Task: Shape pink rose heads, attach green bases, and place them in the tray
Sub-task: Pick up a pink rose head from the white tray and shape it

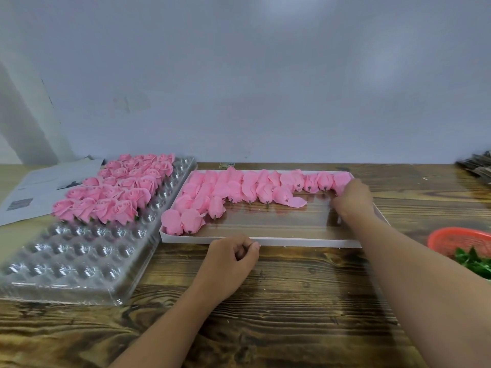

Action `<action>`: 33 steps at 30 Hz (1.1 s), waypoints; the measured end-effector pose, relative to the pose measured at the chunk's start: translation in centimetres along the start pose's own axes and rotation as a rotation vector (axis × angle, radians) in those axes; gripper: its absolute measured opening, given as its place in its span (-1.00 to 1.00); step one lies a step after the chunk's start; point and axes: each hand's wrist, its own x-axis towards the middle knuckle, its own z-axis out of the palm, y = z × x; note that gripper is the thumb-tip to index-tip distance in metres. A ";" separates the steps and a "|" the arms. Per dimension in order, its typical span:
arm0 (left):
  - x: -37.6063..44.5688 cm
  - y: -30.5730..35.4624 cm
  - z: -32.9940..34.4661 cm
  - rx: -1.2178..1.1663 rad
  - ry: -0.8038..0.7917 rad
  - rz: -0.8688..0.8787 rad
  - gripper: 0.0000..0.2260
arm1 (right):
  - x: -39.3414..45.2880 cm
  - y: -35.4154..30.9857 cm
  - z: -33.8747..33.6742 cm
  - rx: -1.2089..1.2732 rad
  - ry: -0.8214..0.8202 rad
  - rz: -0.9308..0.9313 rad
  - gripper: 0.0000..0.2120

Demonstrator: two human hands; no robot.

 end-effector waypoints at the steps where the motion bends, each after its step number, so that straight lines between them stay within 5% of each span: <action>1: 0.0 0.0 0.0 -0.003 0.000 -0.003 -0.78 | 0.0 0.1 0.0 0.032 -0.001 -0.002 -0.85; 3: 0.0 0.0 0.0 -0.010 0.001 -0.006 -0.78 | -0.5 0.0 -0.3 0.121 0.021 -0.024 -0.89; 6: 0.1 -0.2 0.0 0.000 0.008 -0.004 -0.76 | -2.7 -0.2 -1.2 0.309 0.040 -0.129 -0.60; 8: 0.1 -0.1 0.0 0.009 0.006 -0.002 -0.75 | -4.7 -0.1 -2.0 0.456 0.008 -0.169 -0.72; 10: 0.1 0.0 0.0 0.005 0.008 -0.001 -0.75 | -6.9 0.1 -2.7 0.690 -0.107 -0.122 -0.88; 15: 0.0 2.4 0.6 -0.286 -0.090 -0.157 -0.84 | -13.2 -0.2 -2.3 1.140 -0.397 -0.007 -0.81; 23: 0.3 5.9 1.4 -0.789 -0.362 -0.320 -0.63 | -18.6 -1.2 -1.1 1.153 -0.602 -0.126 -0.77; 28: 0.3 6.1 1.8 -0.803 -0.276 -0.323 -0.73 | -19.3 -1.2 -0.8 1.131 -0.651 -0.222 -0.65; 33: -0.2 6.0 2.0 -0.848 -0.201 -0.317 -0.72 | -19.2 -1.0 -0.5 1.368 -0.961 -0.141 -0.58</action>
